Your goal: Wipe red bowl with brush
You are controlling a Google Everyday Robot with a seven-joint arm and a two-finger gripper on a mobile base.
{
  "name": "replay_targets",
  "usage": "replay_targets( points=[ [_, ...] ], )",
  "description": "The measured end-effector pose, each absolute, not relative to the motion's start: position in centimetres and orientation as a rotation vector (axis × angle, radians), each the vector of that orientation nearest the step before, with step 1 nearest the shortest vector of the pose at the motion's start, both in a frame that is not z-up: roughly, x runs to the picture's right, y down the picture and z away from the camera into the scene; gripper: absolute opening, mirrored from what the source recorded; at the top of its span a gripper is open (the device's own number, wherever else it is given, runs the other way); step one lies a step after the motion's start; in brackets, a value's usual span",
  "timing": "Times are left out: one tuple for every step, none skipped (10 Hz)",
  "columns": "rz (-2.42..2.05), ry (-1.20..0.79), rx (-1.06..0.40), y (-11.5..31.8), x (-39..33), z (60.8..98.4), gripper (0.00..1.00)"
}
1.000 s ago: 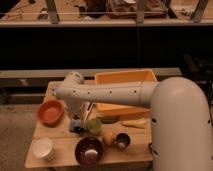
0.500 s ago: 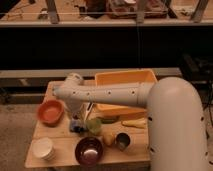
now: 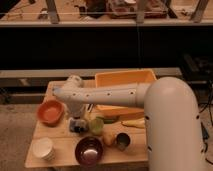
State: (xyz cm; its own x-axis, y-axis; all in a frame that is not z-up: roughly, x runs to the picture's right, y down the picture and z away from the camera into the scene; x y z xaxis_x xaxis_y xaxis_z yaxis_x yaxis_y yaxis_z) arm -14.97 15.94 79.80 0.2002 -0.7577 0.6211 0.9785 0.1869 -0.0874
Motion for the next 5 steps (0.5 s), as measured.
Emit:
replay_targets(
  points=[
    [-1.294, -0.501, -0.538, 16.1, -14.8, 79.9, 0.70],
    [-1.291, -0.503, -0.544, 16.3, -14.7, 80.0, 0.70],
    [-1.289, -0.507, -0.551, 16.7, -14.6, 80.1, 0.70],
    [-1.287, -0.509, -0.556, 16.9, -14.6, 80.2, 0.70],
    [-1.283, -0.514, -0.561, 17.2, -14.6, 80.3, 0.70]
  ],
)
